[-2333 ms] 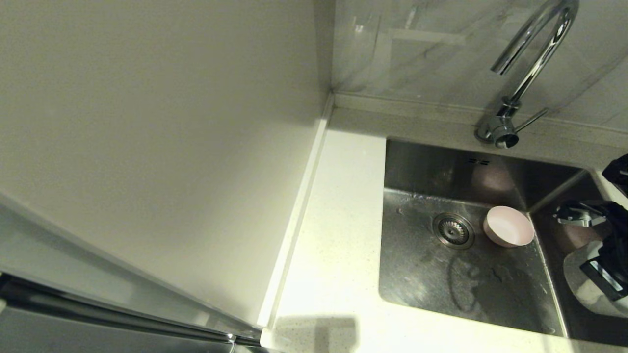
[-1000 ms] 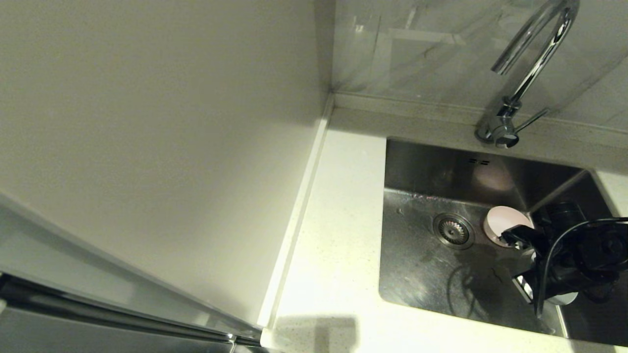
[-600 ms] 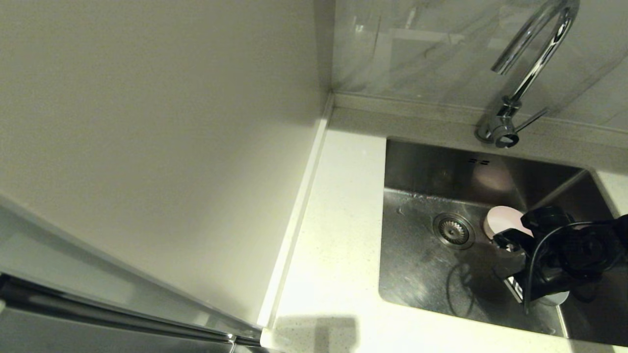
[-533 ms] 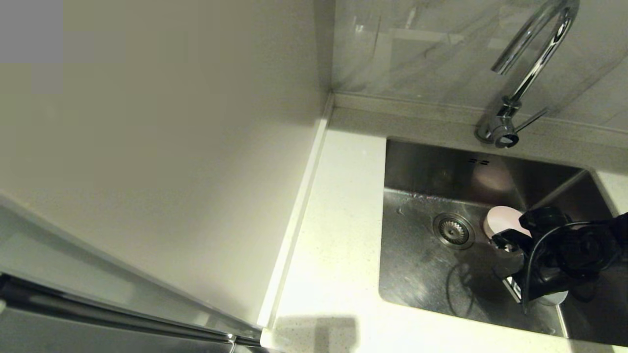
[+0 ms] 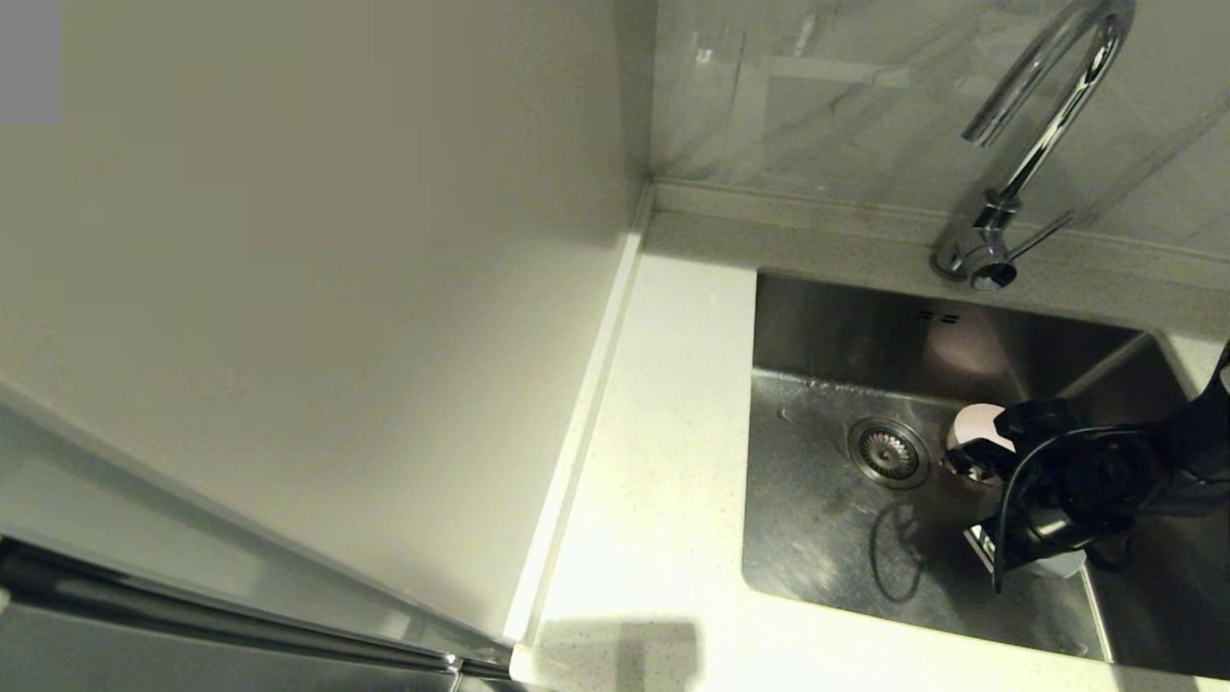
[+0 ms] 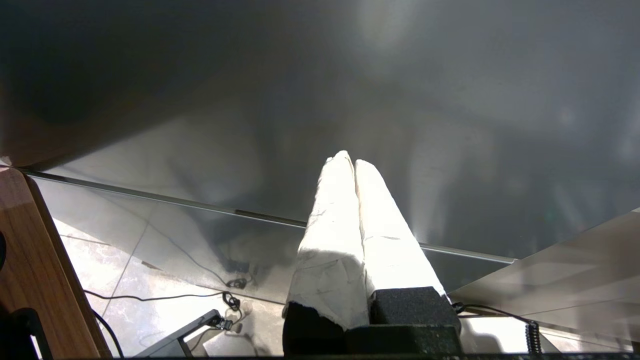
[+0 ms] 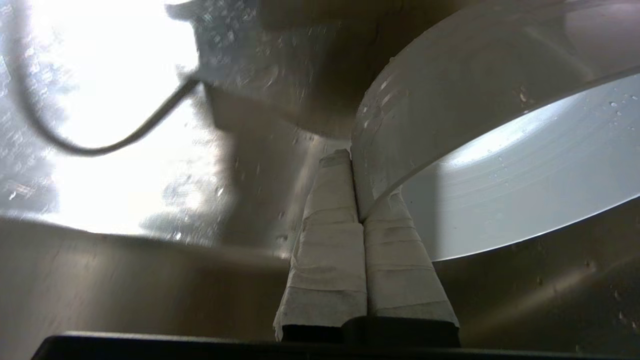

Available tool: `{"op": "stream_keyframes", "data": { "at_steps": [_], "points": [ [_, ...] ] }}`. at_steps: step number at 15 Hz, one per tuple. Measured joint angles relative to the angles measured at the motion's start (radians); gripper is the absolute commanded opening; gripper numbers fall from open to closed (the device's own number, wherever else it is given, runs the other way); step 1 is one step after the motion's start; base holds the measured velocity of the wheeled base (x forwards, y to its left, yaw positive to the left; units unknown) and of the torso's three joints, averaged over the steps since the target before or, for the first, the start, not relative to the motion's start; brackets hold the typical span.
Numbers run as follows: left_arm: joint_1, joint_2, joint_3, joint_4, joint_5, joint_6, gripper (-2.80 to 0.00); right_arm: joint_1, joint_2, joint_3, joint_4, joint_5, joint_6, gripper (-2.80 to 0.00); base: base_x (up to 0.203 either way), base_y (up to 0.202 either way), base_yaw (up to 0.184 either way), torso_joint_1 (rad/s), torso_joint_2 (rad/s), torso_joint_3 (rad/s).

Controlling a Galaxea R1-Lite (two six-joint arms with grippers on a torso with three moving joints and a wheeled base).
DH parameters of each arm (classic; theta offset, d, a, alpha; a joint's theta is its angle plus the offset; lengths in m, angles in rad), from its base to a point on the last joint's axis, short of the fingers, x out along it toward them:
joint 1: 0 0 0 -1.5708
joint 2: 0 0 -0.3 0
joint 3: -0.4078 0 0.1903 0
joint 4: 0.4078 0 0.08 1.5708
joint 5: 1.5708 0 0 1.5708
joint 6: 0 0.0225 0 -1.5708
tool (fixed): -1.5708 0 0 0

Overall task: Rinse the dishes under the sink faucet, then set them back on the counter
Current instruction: Put a bowl into the sink

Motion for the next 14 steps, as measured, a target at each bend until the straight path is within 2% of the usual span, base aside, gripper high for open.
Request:
{"op": "stream_keyframes", "data": {
  "at_steps": [7, 8, 14],
  "points": [
    [0.000, 0.000, 0.000, 0.000, 0.000, 0.000, -2.80, -0.002, 0.054, -0.045, -0.001, -0.049, 0.040, -2.80, 0.000, 0.000, 0.000, 0.000, 0.00, 0.000],
    [0.000, 0.000, 0.000, 0.000, 0.000, 0.000, -2.80, -0.002, 0.057, -0.047, -0.001, -0.052, 0.040, 0.00, 0.000, 0.000, 0.000, 0.000, 0.00, 0.000],
    [0.000, 0.000, 0.000, 0.000, 0.000, 0.000, -2.80, -0.001, 0.067, -0.061, 0.001, -0.054, 0.046, 0.00, 0.000, 0.000, 0.000, 0.000, 0.00, 0.000]
  ]
}}
